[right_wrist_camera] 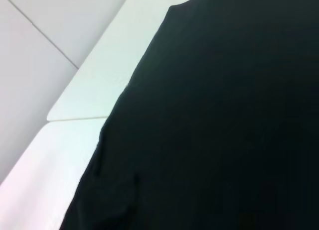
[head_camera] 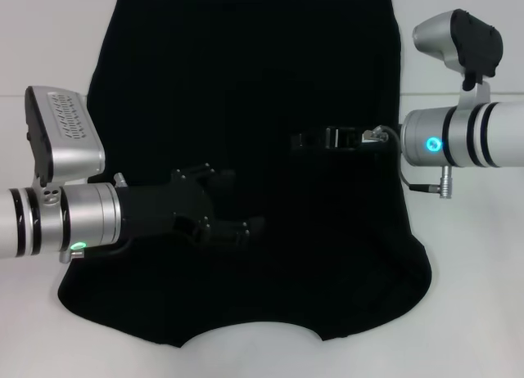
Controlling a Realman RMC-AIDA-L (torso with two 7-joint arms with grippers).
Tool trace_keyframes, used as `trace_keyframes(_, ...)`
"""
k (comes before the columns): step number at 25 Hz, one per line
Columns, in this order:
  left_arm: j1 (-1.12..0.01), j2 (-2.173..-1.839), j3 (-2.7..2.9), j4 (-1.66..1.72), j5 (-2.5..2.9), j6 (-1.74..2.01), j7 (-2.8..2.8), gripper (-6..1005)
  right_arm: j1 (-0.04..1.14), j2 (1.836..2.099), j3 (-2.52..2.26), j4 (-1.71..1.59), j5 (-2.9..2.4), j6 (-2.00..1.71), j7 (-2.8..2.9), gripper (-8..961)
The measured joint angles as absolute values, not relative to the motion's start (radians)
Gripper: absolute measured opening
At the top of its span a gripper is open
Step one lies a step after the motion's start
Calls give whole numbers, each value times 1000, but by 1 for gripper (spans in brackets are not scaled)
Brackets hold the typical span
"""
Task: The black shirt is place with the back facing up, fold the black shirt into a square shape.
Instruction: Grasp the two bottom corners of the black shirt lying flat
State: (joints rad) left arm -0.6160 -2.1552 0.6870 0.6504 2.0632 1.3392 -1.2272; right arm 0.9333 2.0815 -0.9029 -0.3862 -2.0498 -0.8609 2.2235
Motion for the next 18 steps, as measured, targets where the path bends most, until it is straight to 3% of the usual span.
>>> trace_keyframes(18,-614,-2155,687,652,2063,1337,-1228,950,851,2052,-901,-400,-2047,-850,2231,546)
